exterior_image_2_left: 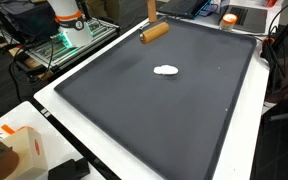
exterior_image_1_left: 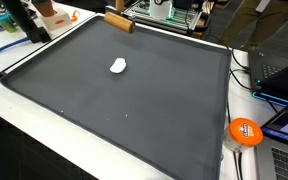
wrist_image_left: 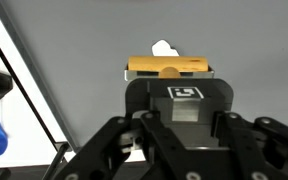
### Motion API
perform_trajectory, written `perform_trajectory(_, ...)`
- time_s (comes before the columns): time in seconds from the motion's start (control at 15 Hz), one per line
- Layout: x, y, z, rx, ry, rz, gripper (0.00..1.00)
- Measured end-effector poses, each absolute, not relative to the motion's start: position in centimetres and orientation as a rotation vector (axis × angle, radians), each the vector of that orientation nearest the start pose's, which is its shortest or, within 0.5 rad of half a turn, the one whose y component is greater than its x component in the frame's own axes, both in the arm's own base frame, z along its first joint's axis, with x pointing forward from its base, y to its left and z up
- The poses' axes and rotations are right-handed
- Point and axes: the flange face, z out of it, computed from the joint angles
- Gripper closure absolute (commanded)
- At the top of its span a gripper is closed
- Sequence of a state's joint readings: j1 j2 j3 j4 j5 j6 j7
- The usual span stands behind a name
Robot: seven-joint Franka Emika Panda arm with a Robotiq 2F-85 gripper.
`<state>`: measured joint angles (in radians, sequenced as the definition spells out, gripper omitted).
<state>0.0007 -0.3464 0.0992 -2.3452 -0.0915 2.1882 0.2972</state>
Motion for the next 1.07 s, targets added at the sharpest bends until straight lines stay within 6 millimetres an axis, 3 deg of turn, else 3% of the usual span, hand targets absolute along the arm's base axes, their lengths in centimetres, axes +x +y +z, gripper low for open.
perform_trajectory(0.33,43.1,5.8,47.9,-3.198,0.249,-0.381,0.78)
perform_trajectory(0.6,41.0,5.7,46.2,-3.152,0.277,-0.553,0.78)
perform_trajectory(1.07,39.1,5.3,44.2,-3.132,0.256,-0.758,0.78)
